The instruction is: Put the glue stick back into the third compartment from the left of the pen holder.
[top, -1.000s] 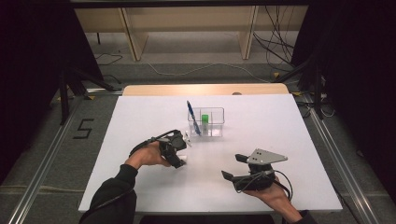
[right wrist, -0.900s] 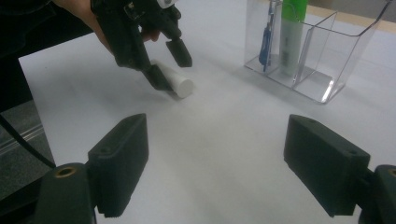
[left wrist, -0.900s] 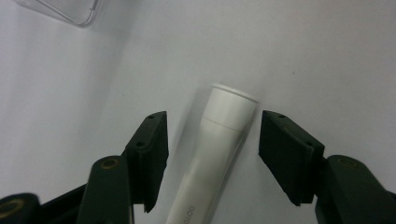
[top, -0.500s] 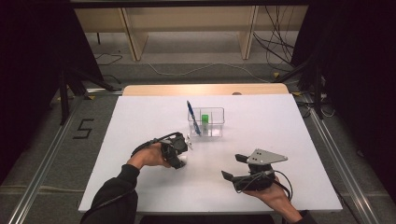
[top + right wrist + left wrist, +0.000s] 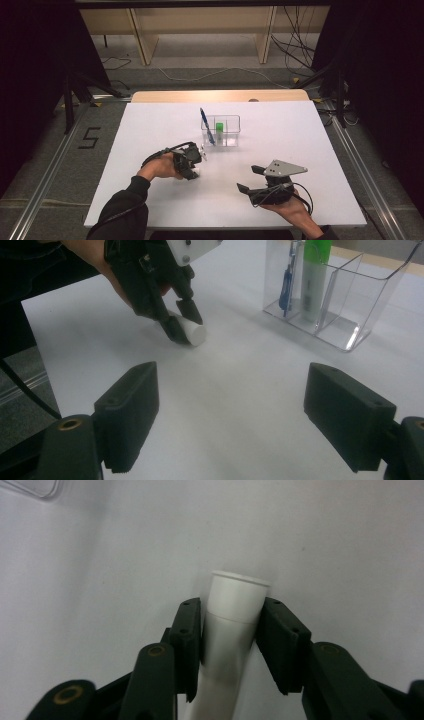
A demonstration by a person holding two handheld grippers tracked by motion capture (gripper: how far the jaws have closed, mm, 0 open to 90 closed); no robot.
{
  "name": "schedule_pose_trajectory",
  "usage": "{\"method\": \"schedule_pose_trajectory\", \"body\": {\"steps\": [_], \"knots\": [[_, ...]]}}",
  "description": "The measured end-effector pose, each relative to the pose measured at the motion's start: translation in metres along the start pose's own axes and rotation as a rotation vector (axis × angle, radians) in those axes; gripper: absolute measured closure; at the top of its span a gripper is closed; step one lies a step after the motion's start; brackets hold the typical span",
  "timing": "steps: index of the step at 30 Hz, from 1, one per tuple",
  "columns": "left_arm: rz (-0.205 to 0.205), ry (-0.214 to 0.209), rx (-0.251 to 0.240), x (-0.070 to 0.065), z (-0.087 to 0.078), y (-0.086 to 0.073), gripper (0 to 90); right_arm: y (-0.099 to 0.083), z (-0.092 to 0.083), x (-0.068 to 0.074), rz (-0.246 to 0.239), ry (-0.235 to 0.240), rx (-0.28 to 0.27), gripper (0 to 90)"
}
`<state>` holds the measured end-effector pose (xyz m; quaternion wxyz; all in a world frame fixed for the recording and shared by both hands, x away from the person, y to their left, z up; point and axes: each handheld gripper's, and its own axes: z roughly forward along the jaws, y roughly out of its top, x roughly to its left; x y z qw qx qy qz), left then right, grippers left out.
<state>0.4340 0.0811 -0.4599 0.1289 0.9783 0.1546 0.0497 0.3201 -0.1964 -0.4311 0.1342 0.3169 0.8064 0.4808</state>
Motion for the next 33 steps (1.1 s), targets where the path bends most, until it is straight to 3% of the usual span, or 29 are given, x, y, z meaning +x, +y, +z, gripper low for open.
{"method": "schedule_pose_trajectory", "body": {"steps": [10,13,18,23,28,33], "knots": [[-0.002,0.012,-0.011,0.001,-0.003,0.0,66.8,0.0,0.0,0.0,-0.001,0.002,0.001,23.0],[-0.037,0.027,-0.061,0.002,-0.007,0.001,66.8,0.0,0.0,0.0,0.0,0.001,0.0,23.0],[-0.085,0.013,-0.124,0.004,-0.015,0.002,66.8,0.0,0.0,0.0,-0.001,0.001,0.001,23.0],[-0.143,0.027,-0.223,0.005,-0.026,0.006,66.7,0.0,0.0,0.0,0.0,0.002,0.001,23.0],[-0.194,0.074,-0.364,-0.001,-0.035,0.012,66.7,0.0,0.0,0.0,-0.001,-0.001,0.001,23.0],[-0.264,0.094,-0.495,-0.003,-0.046,0.016,66.7,0.0,0.0,0.0,-0.002,-0.001,0.0,23.0]]}}
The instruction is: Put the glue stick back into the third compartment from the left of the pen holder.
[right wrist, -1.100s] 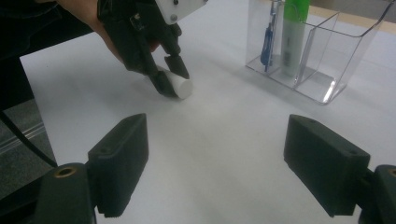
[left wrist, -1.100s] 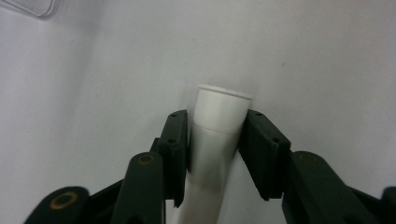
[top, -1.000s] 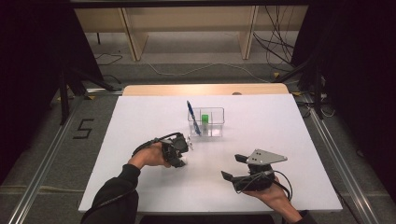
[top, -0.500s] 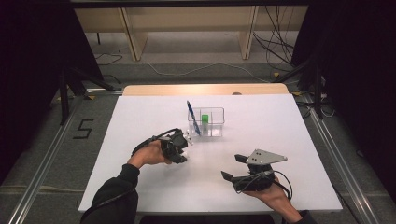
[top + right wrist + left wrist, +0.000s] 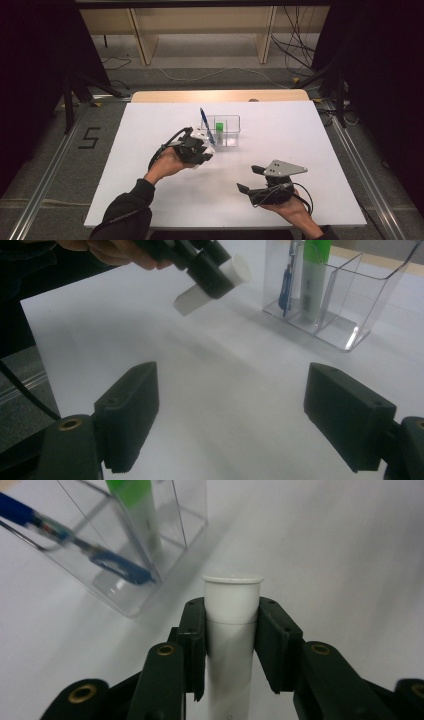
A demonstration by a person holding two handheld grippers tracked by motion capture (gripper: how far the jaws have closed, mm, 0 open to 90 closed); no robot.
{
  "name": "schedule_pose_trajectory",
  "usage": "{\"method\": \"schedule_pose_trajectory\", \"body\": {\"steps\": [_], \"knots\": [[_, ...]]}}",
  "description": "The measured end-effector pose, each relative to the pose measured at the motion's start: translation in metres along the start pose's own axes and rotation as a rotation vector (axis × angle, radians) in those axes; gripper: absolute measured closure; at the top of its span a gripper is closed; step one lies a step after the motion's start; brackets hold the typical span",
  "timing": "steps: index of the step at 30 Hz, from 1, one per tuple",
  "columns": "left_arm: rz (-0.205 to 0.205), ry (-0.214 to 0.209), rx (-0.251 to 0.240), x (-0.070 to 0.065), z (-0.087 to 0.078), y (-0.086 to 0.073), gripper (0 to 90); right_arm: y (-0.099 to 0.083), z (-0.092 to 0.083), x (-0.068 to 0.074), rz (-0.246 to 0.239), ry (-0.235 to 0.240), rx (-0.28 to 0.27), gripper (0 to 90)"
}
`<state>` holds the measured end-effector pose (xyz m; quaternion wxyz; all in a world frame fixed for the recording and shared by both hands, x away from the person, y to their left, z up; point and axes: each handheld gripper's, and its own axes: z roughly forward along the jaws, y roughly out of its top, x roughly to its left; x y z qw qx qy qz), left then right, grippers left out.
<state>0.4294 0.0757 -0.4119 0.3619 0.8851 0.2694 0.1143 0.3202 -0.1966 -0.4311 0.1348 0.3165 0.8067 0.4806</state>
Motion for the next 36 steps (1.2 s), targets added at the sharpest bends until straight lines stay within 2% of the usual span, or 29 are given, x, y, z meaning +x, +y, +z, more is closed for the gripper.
{"method": "schedule_pose_trajectory", "body": {"steps": [5,7,10,14,15,17,21,26,29,36], "knots": [[-0.055,0.036,-0.102,-0.002,-0.005,0.003,66.7,0.0,0.0,0.0,-0.002,0.0,-0.001,23.0],[-0.082,0.035,-0.135,-0.001,-0.006,0.004,66.7,0.0,0.0,0.0,0.0,0.0,-0.001,23.0],[-0.087,0.063,-0.161,-0.002,-0.007,0.005,66.8,0.0,0.0,0.0,0.001,-0.001,0.003,23.0],[-0.126,0.045,-0.202,-0.003,-0.006,0.007,66.7,0.0,0.0,0.0,0.002,-0.002,-0.001,23.0],[-0.133,0.051,-0.219,-0.004,-0.005,0.007,66.7,0.0,0.0,0.0,0.001,-0.002,0.0,23.0],[-0.133,0.054,-0.224,-0.006,-0.004,0.01,66.7,0.001,-0.001,0.0,0.001,-0.004,0.0,23.0],[-0.163,0.054,-0.271,-0.009,0.0,0.016,66.8,0.001,-0.002,0.0,0.004,-0.005,-0.005,23.0],[-0.19,0.051,-0.305,-0.01,0.007,0.028,66.8,0.001,-0.002,0.0,0.004,-0.003,-0.006,23.0],[-0.2,0.03,-0.297,-0.009,0.013,0.035,66.7,0.001,-0.003,-0.001,0.006,-0.002,-0.007,23.0],[-0.2,0.045,-0.315,-0.012,0.021,0.054,66.8,0.001,-0.004,-0.001,0.003,0.0,-0.016,23.0]]}}
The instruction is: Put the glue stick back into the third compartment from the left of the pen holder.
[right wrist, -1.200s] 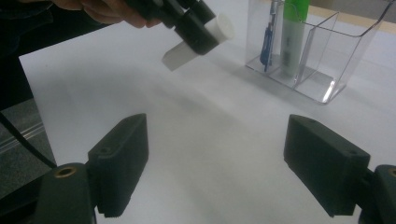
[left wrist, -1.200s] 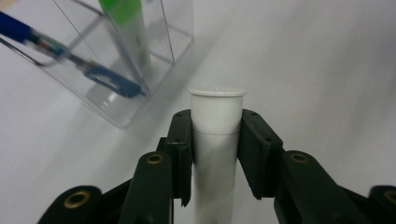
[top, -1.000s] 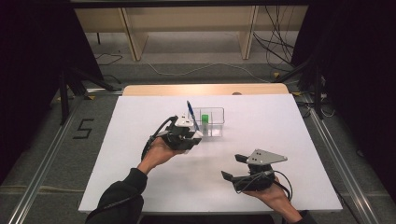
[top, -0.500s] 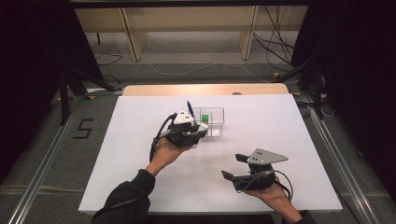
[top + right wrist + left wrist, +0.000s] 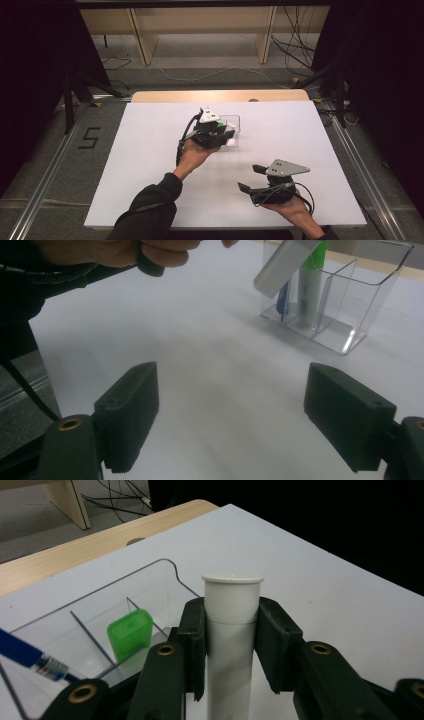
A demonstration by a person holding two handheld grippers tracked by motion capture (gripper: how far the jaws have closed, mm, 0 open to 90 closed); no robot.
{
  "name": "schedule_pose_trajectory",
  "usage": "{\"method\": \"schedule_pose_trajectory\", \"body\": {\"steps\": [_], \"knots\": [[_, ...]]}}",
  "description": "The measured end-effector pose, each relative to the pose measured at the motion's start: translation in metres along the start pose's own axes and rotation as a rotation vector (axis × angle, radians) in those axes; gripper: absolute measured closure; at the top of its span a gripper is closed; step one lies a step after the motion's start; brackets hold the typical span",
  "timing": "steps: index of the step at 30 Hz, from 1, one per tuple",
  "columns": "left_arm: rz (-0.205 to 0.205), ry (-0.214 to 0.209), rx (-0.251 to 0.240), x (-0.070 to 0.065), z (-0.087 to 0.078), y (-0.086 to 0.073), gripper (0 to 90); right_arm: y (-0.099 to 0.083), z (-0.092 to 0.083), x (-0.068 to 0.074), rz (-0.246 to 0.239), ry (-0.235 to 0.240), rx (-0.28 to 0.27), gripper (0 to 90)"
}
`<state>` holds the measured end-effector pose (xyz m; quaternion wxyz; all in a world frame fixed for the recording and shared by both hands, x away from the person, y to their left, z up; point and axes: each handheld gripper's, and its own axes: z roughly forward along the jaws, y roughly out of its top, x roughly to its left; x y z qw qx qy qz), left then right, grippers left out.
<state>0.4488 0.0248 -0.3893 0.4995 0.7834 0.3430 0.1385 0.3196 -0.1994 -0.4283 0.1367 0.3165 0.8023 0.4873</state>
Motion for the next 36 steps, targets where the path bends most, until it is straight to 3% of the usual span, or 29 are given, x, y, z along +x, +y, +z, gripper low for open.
{"method": "schedule_pose_trajectory", "body": {"steps": [12,36], "knots": [[-0.014,0.03,-0.019,-0.003,0.02,0.016,66.8,0.0,0.0,0.0,-0.002,0.004,-0.001,23.0],[-0.039,0.081,-0.046,0.003,0.038,0.03,66.8,-0.001,0.0,0.0,0.0,0.006,0.002,23.0]]}}
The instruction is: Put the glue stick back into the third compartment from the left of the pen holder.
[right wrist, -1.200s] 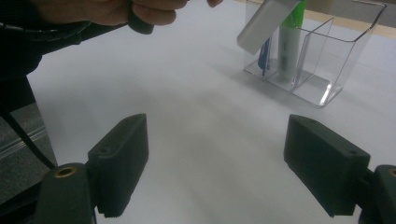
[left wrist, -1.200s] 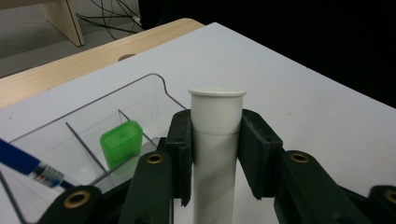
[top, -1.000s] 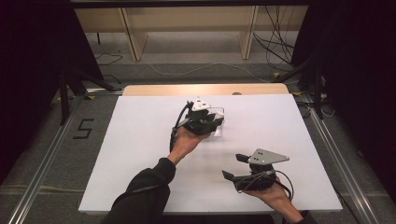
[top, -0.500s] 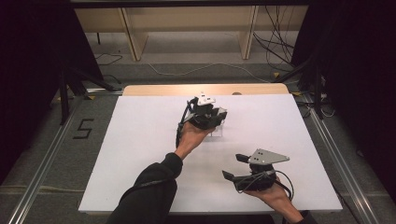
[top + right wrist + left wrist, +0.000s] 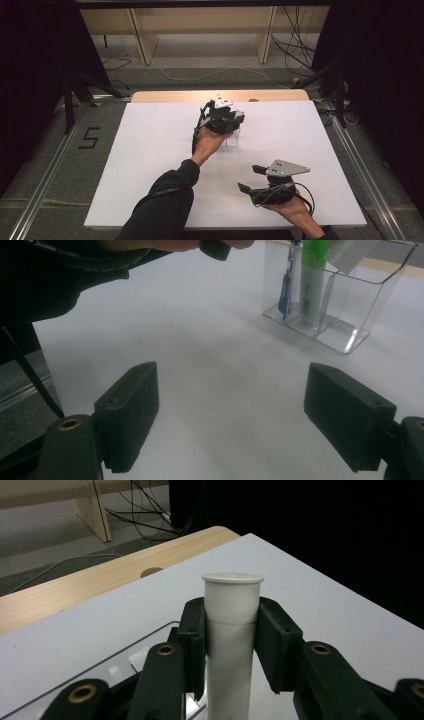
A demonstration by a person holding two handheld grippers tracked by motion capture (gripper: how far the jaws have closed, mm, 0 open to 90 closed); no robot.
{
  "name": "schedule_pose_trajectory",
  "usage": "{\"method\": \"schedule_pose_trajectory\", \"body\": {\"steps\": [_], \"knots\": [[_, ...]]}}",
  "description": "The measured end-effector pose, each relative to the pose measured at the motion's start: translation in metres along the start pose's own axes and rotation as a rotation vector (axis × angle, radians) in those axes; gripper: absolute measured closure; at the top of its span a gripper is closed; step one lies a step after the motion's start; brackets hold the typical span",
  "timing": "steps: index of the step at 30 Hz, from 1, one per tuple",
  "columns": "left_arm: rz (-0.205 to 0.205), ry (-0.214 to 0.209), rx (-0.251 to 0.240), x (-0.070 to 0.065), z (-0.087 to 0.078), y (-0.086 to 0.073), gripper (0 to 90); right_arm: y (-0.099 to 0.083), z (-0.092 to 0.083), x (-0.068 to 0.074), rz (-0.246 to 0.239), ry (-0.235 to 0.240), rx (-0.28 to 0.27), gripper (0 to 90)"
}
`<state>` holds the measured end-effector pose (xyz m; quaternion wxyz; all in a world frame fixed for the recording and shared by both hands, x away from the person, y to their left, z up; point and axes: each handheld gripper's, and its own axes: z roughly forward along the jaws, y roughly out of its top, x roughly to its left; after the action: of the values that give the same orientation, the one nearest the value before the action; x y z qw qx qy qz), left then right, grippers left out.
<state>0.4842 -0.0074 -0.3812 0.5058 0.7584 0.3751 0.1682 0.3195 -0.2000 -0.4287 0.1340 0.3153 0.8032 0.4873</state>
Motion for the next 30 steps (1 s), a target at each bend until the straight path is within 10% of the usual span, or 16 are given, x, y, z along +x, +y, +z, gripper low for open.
{"method": "schedule_pose_trajectory", "body": {"steps": [30], "knots": [[-0.027,0.078,-0.002,0.005,0.021,0.004,66.6,0.0,0.0,0.0,0.001,0.005,0.003,23.0]]}}
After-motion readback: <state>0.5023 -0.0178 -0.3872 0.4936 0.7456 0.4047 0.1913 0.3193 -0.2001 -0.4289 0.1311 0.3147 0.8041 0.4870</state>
